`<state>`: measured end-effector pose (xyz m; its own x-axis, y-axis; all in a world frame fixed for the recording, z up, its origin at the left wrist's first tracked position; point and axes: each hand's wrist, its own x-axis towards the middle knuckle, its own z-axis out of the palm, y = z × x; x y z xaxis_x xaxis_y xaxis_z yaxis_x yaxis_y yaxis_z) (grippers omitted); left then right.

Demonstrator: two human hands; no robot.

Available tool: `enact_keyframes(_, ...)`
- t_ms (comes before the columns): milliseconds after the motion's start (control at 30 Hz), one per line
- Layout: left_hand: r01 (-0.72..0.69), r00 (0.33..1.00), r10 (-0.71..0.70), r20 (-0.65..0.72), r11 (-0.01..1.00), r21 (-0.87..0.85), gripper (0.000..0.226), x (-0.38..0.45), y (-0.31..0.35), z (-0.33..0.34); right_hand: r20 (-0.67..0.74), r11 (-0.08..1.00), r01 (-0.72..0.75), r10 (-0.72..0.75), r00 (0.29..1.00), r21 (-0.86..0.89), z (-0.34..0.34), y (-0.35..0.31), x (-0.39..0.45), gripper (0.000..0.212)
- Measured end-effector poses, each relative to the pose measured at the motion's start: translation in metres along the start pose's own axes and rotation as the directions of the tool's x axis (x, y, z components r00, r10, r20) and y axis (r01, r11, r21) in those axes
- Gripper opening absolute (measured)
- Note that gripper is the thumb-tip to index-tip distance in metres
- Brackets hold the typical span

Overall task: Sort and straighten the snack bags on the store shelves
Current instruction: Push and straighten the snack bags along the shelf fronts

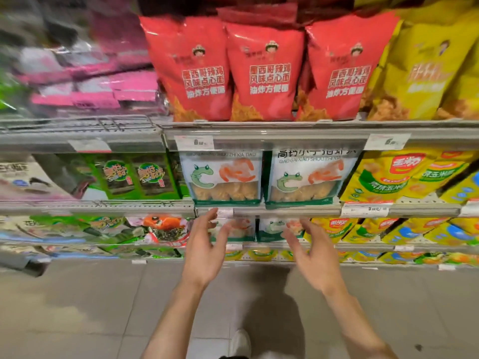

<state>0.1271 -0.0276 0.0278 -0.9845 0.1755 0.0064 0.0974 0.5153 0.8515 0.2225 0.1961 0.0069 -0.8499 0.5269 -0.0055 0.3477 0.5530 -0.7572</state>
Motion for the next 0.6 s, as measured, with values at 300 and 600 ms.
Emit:
enact_keyframes(300, 0.096, 0.993, -0.092, -0.070, 0.994, 0.056, 0.074, 0.106, -0.011, -0.040, 0.155, 0.998, 0.043, -0.049, 0.987, 0.041, 0.076, -0.088, 0.084, 0.076)
enact_keyframes(600, 0.167, 0.983, -0.164, 0.084, 0.985, -0.037, 0.079, 0.148, -0.021, -0.033, 0.186, 0.918, -0.183, 0.123, 0.975, 0.352, 0.099, -0.095, 0.131, 0.080)
